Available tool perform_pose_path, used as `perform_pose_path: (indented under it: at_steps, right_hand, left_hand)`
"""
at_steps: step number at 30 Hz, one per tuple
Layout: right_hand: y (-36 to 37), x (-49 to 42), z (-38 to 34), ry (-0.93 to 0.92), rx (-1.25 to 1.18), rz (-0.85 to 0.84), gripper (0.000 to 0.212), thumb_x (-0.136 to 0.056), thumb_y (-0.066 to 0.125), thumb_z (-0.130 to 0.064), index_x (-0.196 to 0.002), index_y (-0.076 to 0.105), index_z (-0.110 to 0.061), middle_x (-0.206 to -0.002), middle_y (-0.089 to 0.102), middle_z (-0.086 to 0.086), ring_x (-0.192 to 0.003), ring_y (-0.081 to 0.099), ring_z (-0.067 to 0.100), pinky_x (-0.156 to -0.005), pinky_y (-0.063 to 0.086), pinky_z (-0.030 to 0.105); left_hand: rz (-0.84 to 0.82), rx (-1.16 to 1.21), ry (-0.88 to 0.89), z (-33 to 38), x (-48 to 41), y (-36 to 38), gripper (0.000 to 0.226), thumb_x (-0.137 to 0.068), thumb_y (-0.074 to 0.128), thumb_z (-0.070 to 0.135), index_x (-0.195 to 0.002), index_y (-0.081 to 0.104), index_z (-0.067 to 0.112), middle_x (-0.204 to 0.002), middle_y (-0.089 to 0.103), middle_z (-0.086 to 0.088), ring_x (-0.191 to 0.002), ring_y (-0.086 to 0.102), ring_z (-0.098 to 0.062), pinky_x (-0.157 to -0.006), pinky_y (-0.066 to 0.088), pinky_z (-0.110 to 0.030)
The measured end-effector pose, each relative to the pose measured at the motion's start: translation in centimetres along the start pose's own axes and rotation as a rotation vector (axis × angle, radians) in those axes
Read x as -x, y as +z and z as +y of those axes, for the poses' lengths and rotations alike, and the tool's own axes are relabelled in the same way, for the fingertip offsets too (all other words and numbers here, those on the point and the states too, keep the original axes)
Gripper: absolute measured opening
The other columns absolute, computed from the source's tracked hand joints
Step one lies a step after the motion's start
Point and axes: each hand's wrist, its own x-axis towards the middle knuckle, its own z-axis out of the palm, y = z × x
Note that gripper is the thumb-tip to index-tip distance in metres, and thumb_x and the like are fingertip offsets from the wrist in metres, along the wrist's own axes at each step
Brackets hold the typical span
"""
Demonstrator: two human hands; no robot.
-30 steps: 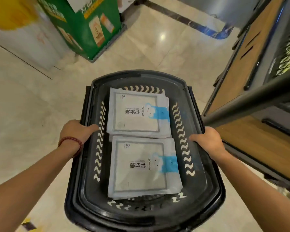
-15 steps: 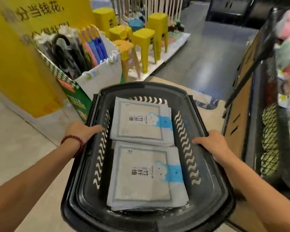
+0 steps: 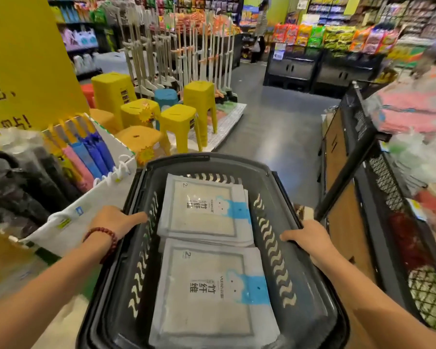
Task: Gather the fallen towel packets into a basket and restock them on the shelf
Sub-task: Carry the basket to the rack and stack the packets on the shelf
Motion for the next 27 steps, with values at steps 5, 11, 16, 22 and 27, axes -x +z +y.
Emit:
perform_pose_path:
  at_steps: [5,11,16,22,27]
  right_hand:
    - [-1.6,-12.1,-6.1,0.038,-0.045,0.125,0.030,-0.067,0.079,-0.016,-0.067,0.049,-0.009,-0.067,0.055,0.008,-0.064,0.058,0.024,-0.049,0.040,0.029]
    - [-4.4,-23.7,-9.2,0.178,-0.077,0.288,0.032,-0.065,0.081,-0.020,-0.076,0.057,0.000,-0.071,0.057,0.013,-0.066,0.060,0.027,-0.051,0.040,0.028]
    - [-7.9,-36.5,-9.6,0.260,-0.125,0.358,0.037,-0.067,0.080,-0.020,-0.092,0.063,0.001,-0.087,0.066,0.017,-0.076,0.065,0.030,-0.069,0.058,0.044]
    - [-14.9,-54.5,-10.6,0.264,-0.173,0.414,0.070,-0.073,0.078,-0.020,-0.131,0.045,0.002,-0.131,0.051,0.018,-0.112,0.052,0.032,-0.091,0.045,0.041]
    - [-22.4,-69.2,-14.8,0.261,-0.110,0.391,0.039,-0.067,0.081,-0.020,-0.088,0.057,0.003,-0.085,0.054,0.024,-0.084,0.059,0.034,-0.071,0.048,0.039]
  left_hand:
    - [-0.109,-0.029,0.124,11.6,-15.1,3.4,0.048,-0.071,0.076,0.044,-0.068,0.048,0.005,-0.064,0.050,-0.006,-0.059,0.048,-0.021,-0.058,0.039,-0.030]
    - [-0.173,-0.106,0.270,25.1,-28.1,8.2,0.054,-0.069,0.075,0.051,-0.055,0.041,0.012,-0.050,0.041,-0.003,-0.047,0.041,-0.020,-0.044,0.028,-0.026]
    - [-0.210,-0.073,0.335,36.2,-37.6,16.2,0.052,-0.066,0.079,0.047,-0.058,0.050,0.005,-0.048,0.048,-0.005,-0.048,0.046,-0.021,-0.043,0.028,-0.026]
    - [-0.274,-0.166,0.375,51.4,-47.6,27.5,0.052,-0.070,0.075,0.050,-0.054,0.047,0.009,-0.051,0.047,-0.010,-0.049,0.046,-0.024,-0.044,0.031,-0.029]
    - [-0.282,-0.101,0.358,62.9,-55.9,33.4,0.055,-0.071,0.076,0.045,-0.050,0.038,0.011,-0.046,0.037,-0.006,-0.046,0.038,-0.022,-0.044,0.024,-0.027]
